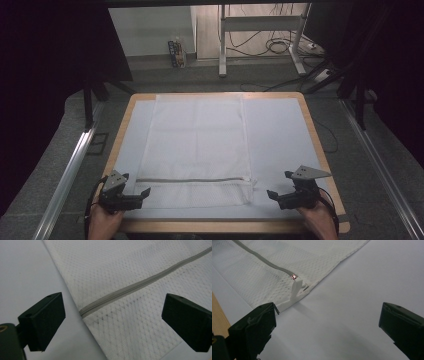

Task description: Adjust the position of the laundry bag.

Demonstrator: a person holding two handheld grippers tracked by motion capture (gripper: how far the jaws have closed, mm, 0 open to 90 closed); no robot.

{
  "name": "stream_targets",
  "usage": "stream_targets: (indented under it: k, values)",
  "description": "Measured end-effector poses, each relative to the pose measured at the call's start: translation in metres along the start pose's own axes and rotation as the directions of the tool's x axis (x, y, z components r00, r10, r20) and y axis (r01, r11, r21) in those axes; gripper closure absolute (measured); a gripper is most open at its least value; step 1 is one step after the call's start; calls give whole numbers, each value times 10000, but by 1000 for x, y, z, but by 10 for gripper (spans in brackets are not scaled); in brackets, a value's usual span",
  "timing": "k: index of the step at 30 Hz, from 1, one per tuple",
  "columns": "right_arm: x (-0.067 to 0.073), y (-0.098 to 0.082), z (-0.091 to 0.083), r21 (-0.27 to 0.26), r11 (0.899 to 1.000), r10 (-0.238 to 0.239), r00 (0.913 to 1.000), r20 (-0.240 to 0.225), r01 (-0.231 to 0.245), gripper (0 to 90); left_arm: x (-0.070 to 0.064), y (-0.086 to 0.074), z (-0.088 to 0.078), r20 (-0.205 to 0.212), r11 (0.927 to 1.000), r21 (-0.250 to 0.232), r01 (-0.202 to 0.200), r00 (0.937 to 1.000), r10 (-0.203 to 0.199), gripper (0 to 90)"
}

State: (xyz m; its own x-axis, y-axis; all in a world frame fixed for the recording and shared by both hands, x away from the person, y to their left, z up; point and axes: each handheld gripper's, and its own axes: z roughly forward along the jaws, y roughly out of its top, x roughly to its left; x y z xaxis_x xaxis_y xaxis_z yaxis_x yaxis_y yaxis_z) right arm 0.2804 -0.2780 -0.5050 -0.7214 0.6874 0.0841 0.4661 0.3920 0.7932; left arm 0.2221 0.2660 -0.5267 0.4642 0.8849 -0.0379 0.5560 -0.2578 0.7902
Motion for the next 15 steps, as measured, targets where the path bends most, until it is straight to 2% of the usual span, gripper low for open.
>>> stream_targets:
  k: [3, 7, 12, 15]
  values:
    - [0, 0, 0, 48, 10000, 50, 10000, -85, -49, 2, -1, 0, 1, -182, 9993, -171, -328, 9993, 325, 58]
    - [1, 1, -2, -61, 10000, 45, 10000, 6, -45, 0, 0, 0, 1, -166, 9991, -248, -342, 9993, 338, 59]
    - [1, 1, -2, -3, 10000, 52, 10000, -16, -52, 0, 0, 0, 3, 172, 9997, -205, -163, 9997, 167, 58]
    - [2, 1, -1, 14, 10000, -57, 10000, 22, 57, 0, -2, 0, 6, 240, 9997, 115, -217, 9995, 214, 53]
